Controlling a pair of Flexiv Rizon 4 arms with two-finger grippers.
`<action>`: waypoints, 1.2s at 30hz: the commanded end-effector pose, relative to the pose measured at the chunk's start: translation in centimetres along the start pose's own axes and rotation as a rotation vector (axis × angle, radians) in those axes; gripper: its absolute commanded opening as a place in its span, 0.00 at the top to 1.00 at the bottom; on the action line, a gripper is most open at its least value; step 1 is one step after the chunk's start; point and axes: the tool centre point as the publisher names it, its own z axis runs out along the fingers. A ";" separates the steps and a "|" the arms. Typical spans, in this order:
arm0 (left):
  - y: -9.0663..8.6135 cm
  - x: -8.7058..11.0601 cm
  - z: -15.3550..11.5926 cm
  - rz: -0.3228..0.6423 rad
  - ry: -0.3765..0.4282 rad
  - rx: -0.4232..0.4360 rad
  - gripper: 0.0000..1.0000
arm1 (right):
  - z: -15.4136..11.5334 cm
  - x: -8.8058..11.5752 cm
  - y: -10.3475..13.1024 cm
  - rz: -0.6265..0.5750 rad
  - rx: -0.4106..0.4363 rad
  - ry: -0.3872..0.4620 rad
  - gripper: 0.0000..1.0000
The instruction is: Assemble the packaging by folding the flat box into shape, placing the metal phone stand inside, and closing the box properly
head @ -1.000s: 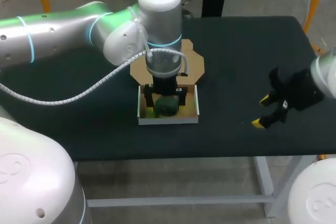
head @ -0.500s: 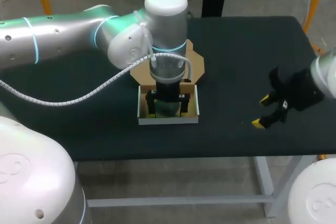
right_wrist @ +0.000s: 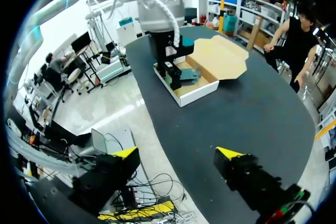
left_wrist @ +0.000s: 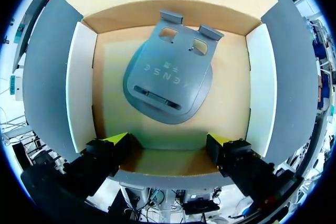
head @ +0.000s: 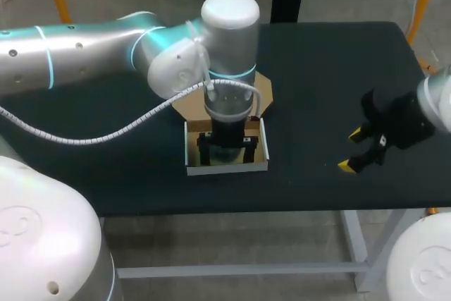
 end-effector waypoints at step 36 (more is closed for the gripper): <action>2.9 -0.1 -3.4 -0.051 0.047 0.108 0.00 | 0.0 0.4 -0.1 -0.002 -0.003 -0.010 0.00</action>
